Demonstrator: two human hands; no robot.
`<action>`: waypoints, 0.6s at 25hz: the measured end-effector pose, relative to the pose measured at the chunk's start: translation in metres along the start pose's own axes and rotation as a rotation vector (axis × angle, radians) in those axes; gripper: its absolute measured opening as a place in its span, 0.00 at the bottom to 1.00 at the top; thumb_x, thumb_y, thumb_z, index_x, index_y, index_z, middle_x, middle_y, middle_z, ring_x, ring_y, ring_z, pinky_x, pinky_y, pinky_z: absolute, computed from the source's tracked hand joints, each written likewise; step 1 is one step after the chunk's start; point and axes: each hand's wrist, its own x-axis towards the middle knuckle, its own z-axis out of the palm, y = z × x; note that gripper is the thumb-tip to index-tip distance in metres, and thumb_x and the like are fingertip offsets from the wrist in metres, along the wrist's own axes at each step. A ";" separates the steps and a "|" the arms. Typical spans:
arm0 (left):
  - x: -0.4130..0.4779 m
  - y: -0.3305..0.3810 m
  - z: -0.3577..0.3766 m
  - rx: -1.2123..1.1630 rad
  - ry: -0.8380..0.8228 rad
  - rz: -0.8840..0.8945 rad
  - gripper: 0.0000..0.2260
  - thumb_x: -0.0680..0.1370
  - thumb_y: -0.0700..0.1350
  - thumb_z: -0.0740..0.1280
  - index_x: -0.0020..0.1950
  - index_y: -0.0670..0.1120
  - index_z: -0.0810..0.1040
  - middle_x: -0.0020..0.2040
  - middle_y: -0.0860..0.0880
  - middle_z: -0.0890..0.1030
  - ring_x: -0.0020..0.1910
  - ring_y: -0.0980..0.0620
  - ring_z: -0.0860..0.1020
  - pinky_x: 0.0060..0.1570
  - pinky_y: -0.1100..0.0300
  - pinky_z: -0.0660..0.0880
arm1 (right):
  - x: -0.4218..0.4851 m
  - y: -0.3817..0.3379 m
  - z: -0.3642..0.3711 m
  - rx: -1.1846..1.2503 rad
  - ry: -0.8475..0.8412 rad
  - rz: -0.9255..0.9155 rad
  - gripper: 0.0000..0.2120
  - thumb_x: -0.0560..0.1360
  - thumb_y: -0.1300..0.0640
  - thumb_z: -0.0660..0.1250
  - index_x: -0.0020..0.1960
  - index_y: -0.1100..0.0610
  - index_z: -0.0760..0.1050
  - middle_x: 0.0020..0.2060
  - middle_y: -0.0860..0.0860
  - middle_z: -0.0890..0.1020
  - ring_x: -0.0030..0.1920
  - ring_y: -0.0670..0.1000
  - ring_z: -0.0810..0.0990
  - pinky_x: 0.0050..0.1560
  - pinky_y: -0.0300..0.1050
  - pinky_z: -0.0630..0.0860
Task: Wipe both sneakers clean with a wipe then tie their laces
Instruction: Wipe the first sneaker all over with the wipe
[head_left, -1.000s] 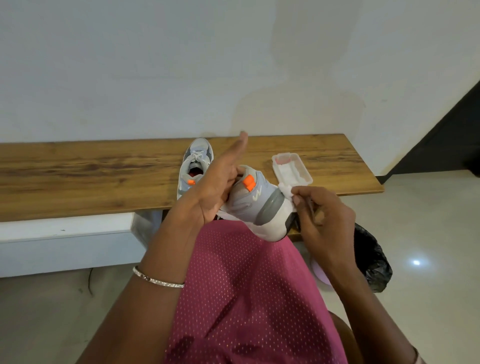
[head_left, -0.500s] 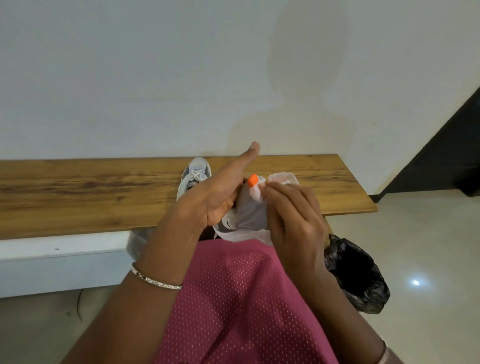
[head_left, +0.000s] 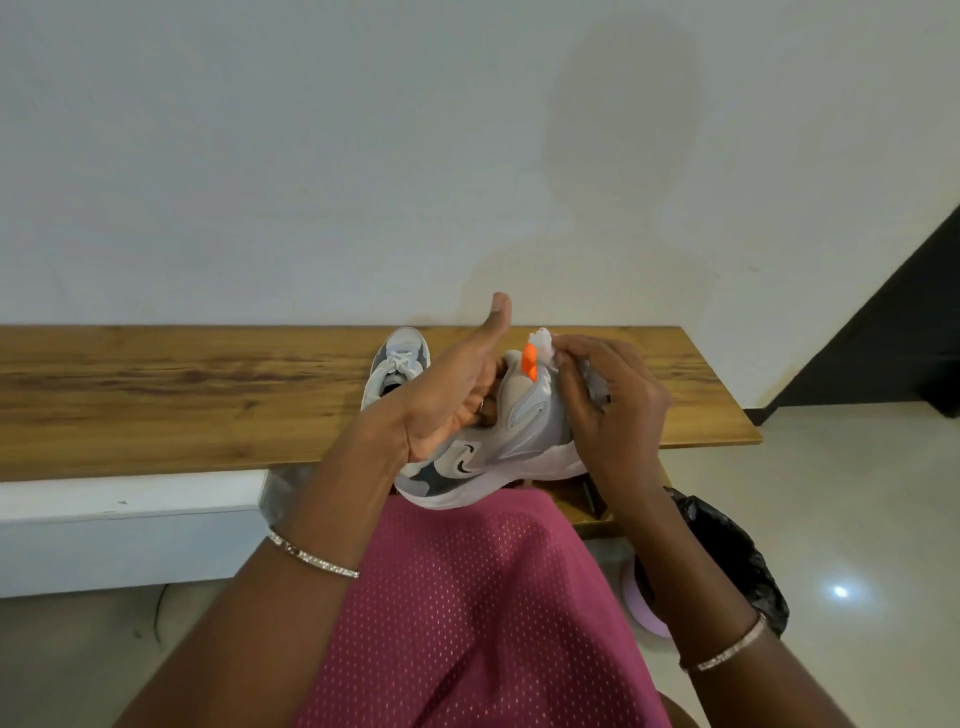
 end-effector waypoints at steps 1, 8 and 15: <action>0.000 0.002 0.001 0.024 0.010 -0.005 0.49 0.63 0.84 0.57 0.54 0.38 0.77 0.41 0.42 0.61 0.42 0.39 0.60 0.50 0.46 0.61 | 0.001 0.003 0.002 0.007 -0.007 0.004 0.07 0.77 0.64 0.70 0.54 0.60 0.83 0.48 0.51 0.85 0.49 0.49 0.81 0.48 0.45 0.79; 0.002 0.002 0.003 -0.019 -0.057 0.008 0.56 0.63 0.86 0.50 0.46 0.29 0.71 0.39 0.37 0.56 0.39 0.40 0.54 0.44 0.44 0.54 | 0.016 0.000 0.006 -0.056 0.143 -0.080 0.07 0.77 0.67 0.69 0.54 0.64 0.82 0.48 0.55 0.85 0.50 0.51 0.81 0.48 0.47 0.79; -0.002 0.007 0.008 -0.181 -0.091 0.100 0.58 0.66 0.82 0.40 0.66 0.34 0.76 0.52 0.40 0.72 0.48 0.42 0.67 0.52 0.48 0.63 | -0.008 -0.035 0.011 -0.099 -0.015 -0.201 0.14 0.83 0.58 0.61 0.58 0.64 0.82 0.56 0.58 0.83 0.57 0.57 0.79 0.59 0.50 0.76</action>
